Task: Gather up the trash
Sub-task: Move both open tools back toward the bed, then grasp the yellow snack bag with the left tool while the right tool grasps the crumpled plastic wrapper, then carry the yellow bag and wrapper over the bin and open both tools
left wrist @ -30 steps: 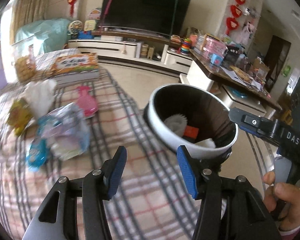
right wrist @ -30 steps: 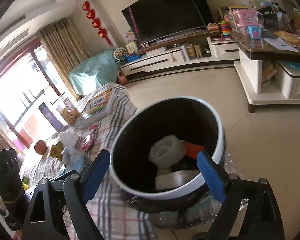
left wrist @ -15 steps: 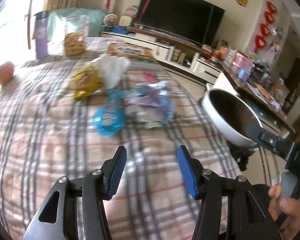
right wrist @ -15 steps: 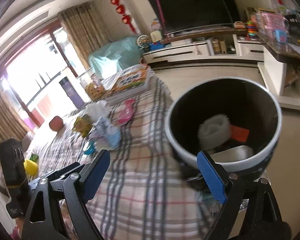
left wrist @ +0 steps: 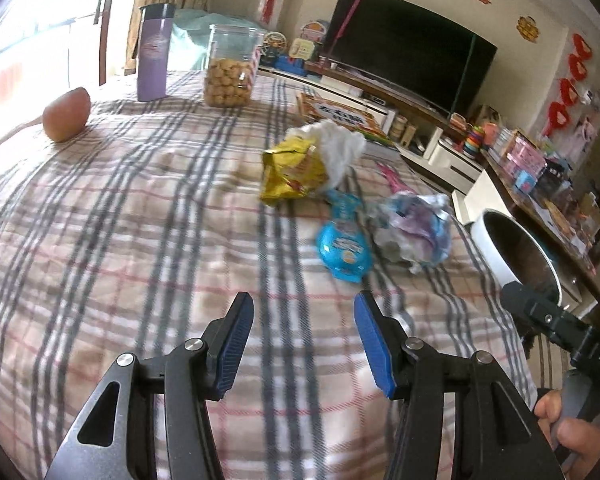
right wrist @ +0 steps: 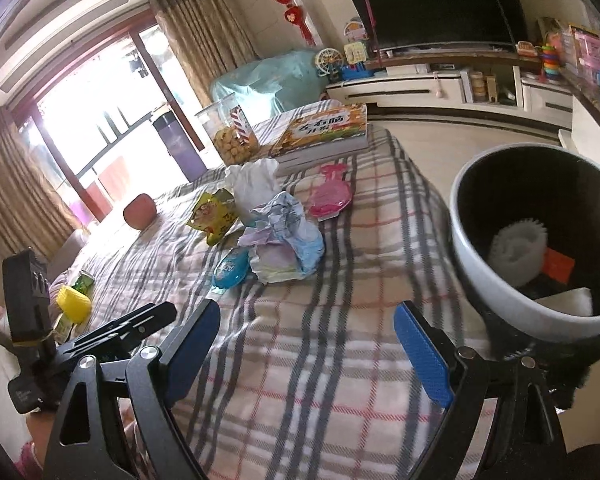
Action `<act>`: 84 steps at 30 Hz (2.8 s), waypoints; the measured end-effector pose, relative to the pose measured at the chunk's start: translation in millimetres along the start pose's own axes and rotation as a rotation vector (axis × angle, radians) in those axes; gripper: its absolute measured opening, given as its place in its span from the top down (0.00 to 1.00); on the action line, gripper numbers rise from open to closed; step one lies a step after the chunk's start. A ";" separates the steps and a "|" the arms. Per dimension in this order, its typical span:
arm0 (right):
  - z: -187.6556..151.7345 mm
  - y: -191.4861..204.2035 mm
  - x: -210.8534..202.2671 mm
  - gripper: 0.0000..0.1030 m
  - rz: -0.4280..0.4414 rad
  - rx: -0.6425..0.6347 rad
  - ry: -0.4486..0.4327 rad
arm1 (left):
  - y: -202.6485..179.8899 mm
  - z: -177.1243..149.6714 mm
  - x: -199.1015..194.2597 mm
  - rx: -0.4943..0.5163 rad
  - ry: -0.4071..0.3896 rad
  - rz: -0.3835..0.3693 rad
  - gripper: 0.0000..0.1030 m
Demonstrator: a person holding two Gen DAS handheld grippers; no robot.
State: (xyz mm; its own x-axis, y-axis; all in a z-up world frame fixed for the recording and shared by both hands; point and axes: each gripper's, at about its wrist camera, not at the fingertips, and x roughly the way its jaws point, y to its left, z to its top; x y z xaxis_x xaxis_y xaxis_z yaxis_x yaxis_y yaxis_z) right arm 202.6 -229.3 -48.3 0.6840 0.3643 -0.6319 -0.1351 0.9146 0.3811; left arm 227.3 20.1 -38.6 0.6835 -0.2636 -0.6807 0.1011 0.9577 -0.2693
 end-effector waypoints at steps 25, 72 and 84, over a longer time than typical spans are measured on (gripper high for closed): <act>37.3 1.0 66.0 0.26 0.028 0.026 0.039 | 15.0 82.0 107.5 0.024 0.029 -0.010 0.49; 12.1 -35.1 -25.1 0.74 0.006 0.076 -0.059 | -39.5 13.4 21.7 0.124 0.000 -0.173 0.70; 15.3 -64.2 -57.1 0.74 -0.038 0.117 -0.112 | -69.6 19.5 35.8 0.175 0.017 -0.213 0.70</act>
State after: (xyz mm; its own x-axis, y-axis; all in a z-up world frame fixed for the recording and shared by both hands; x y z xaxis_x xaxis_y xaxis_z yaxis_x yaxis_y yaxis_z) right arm 183.2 -311.6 -26.3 0.7634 0.3026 -0.5707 -0.0281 0.8982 0.4387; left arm 258.8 -53.8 -31.0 0.6217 -0.4617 -0.6327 0.3653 0.8855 -0.2871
